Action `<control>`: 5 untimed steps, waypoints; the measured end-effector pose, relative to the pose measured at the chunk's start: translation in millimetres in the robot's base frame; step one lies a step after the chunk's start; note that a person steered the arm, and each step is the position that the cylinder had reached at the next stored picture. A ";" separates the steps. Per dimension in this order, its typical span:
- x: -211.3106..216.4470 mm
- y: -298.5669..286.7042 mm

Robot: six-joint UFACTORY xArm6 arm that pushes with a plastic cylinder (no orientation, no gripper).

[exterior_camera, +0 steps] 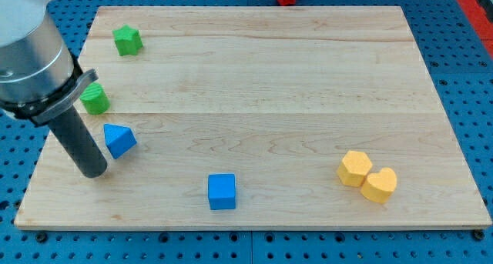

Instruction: Push the blue triangle towards the blue cube slightly

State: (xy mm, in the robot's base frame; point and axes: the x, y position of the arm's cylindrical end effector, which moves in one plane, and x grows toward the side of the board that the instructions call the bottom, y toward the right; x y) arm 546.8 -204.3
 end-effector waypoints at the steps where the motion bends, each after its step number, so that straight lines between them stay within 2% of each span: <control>1: -15.8 -53.0; 3: -69.4 -38.3; 5: -55.1 28.4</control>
State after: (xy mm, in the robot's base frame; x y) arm 491.7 -175.9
